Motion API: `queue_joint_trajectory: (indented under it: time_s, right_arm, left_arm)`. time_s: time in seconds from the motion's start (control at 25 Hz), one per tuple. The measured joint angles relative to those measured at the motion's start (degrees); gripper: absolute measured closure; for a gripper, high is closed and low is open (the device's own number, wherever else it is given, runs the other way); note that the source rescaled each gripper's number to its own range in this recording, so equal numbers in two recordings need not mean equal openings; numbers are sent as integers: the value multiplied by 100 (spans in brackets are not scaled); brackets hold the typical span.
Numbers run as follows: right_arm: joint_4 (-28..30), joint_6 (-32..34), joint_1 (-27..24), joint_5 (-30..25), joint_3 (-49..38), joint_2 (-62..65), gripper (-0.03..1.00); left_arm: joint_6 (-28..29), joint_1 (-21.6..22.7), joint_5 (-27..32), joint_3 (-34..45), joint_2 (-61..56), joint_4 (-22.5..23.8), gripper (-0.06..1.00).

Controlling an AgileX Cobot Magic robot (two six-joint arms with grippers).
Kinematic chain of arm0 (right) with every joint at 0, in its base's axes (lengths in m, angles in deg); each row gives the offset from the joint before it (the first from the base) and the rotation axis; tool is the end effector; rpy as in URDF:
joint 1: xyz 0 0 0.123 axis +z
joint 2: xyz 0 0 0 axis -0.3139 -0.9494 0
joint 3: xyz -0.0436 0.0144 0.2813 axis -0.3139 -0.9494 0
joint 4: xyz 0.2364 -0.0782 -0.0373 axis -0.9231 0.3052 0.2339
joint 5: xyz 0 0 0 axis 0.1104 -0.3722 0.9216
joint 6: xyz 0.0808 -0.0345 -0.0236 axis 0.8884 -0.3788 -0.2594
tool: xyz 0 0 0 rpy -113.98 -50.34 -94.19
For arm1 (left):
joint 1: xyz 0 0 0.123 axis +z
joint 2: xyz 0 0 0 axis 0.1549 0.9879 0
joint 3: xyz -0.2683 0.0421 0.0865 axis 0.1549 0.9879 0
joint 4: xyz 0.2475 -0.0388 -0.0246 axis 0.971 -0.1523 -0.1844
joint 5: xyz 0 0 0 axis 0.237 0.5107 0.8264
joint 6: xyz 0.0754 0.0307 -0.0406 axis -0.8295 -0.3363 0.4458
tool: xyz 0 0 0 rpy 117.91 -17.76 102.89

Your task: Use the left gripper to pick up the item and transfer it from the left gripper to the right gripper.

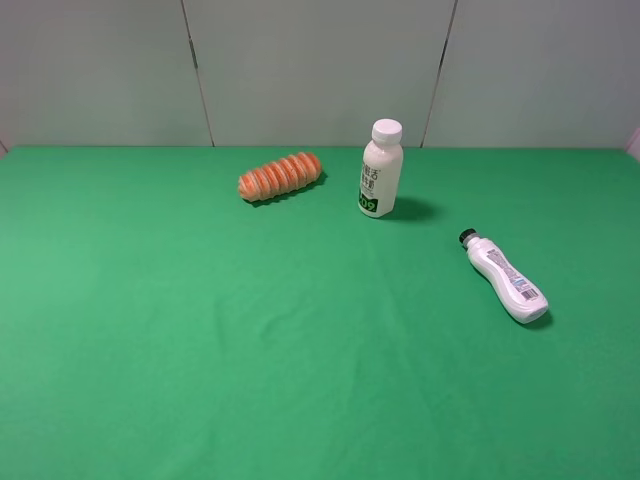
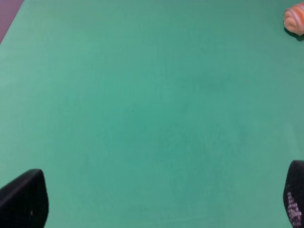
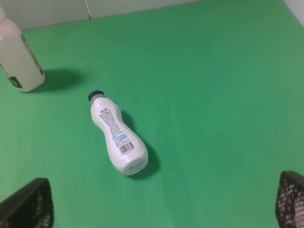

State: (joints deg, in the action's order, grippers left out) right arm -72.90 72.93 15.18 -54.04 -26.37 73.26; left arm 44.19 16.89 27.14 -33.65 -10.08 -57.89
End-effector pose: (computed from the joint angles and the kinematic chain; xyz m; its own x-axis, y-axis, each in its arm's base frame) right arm -0.0031 0.0021 0.2771 -0.4279 0.0834 -0.9000 0.0602 0.9962 0.0637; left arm -0.0035 -0.0014 0.2742 -0.4489 -0.0981 -0.8882 -0.1457 0.9887 -0.0355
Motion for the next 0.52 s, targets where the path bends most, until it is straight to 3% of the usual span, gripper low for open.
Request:
queue_joint_trajectory:
  time_s: [0.52]
  right_arm:
    - [0, 0, 0, 0, 0, 0, -3]
  left_arm:
    - [0, 0, 0, 0, 0, 0, -5]
